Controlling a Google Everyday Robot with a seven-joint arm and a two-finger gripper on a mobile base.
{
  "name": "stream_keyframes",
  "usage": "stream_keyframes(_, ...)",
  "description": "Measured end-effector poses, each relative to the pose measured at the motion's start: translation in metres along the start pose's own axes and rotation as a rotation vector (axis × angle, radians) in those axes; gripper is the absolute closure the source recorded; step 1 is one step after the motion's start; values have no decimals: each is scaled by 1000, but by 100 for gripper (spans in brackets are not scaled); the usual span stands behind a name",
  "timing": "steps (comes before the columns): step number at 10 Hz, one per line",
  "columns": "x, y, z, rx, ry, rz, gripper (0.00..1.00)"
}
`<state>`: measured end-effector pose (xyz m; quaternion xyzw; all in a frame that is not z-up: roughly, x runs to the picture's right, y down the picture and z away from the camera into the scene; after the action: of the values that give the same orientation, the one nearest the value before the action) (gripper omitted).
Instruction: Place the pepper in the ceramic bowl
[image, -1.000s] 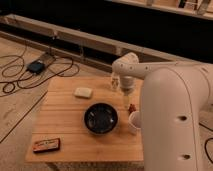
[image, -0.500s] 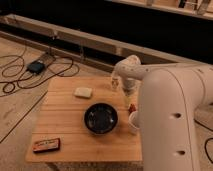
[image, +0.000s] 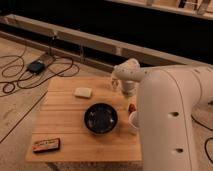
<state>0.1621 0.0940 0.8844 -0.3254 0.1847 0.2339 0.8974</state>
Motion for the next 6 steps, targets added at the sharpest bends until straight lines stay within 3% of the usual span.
stream_keyframes(3,5,10,17,-40,-4,51,20)
stream_keyframes(6,9,12,29,-68,-37,96,20)
